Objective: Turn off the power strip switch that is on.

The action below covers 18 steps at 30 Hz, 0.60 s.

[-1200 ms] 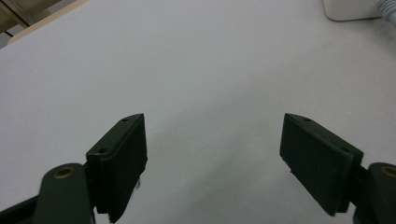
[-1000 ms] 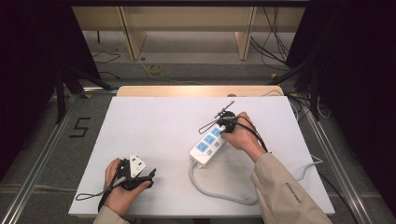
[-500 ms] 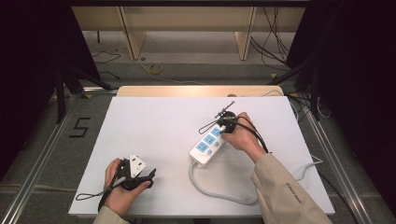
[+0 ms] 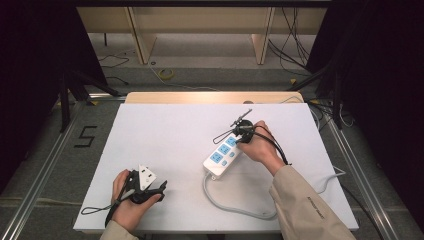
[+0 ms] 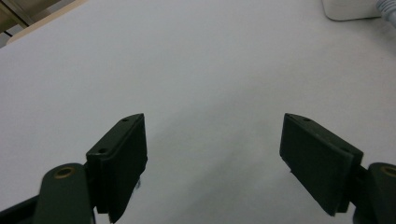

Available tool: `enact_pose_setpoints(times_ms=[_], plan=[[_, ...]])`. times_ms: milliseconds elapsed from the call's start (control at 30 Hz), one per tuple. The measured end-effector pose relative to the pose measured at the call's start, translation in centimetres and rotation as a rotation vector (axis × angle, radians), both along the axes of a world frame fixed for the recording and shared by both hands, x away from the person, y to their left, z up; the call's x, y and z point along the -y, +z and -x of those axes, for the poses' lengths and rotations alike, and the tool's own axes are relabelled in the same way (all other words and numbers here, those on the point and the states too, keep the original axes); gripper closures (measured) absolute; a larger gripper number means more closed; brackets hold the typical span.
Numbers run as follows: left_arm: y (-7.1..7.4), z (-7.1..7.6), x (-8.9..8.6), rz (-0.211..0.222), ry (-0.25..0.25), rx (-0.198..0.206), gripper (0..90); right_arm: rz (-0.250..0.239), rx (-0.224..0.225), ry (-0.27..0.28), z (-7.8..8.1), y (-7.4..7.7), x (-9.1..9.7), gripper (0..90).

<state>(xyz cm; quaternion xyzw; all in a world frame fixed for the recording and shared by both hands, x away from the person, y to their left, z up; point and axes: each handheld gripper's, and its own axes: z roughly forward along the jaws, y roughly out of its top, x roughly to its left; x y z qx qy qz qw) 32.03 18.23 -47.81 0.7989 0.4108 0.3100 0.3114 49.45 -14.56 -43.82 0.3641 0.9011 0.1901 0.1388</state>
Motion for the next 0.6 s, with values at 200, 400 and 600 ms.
enact_pose_setpoints(times_ms=[200,400,600], plan=[[0.0,0.0,-0.01,0.0,0.0,-0.001,22.7,-0.006,0.0,-0.006,0.06,0.05,0.06,90.0],[0.0,-0.01,0.02,0.002,-0.001,-0.001,22.8,-0.016,0.007,-0.006,0.32,0.31,0.15,90.0],[-0.05,-0.03,-0.01,0.001,0.0,-0.001,22.8,-0.039,0.019,-0.004,0.45,0.56,0.45,90.0]])
